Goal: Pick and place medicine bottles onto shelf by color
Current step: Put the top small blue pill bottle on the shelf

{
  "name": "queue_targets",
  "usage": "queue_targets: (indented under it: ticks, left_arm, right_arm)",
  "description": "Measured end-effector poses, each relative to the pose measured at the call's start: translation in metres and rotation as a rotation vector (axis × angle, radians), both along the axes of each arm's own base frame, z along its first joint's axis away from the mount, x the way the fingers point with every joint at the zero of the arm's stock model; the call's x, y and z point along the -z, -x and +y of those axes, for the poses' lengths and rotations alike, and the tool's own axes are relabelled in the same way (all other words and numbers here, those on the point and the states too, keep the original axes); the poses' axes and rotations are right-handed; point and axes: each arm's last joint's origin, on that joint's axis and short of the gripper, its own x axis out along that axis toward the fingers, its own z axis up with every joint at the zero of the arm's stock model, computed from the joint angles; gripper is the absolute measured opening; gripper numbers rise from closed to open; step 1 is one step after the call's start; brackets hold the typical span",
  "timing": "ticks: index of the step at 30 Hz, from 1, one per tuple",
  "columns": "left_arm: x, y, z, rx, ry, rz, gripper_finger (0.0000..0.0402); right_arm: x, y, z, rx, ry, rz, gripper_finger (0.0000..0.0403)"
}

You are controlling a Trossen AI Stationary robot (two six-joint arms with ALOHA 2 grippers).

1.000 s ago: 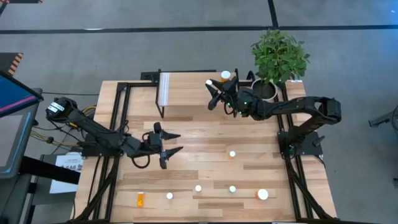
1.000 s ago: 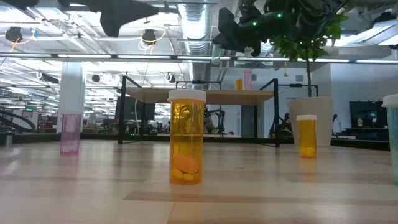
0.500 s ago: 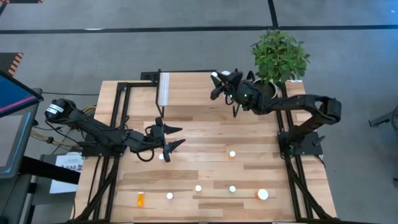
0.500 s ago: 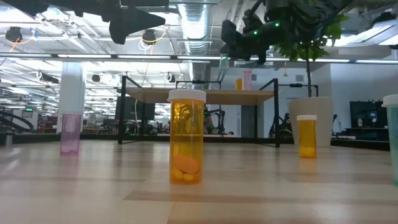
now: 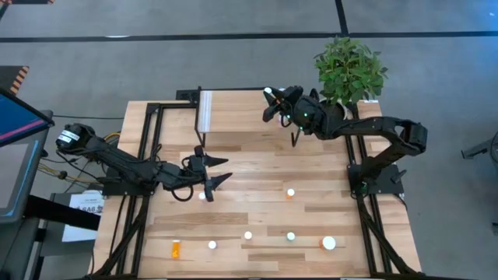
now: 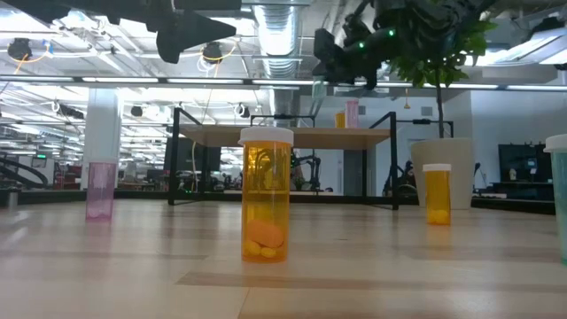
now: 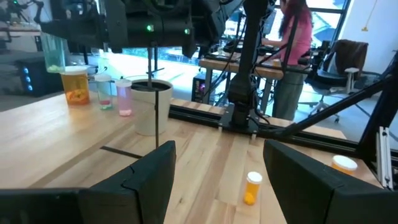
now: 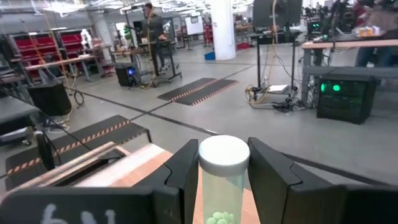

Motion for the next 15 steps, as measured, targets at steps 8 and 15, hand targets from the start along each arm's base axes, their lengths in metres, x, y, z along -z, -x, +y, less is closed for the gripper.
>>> queue_targets:
  ticks: [8,15]
  left_arm:
    - [0.000,0.000,0.000,0.000,0.001,0.000,0.0231]
    - [0.000,0.000,0.000,0.009,0.011,0.000,0.0231]
  right_arm:
    - [-0.007,-0.005,0.007,0.095,-0.016,0.018,0.0136]
    - [0.020,-0.026,-0.002,0.097,-0.046,0.053,0.0136]
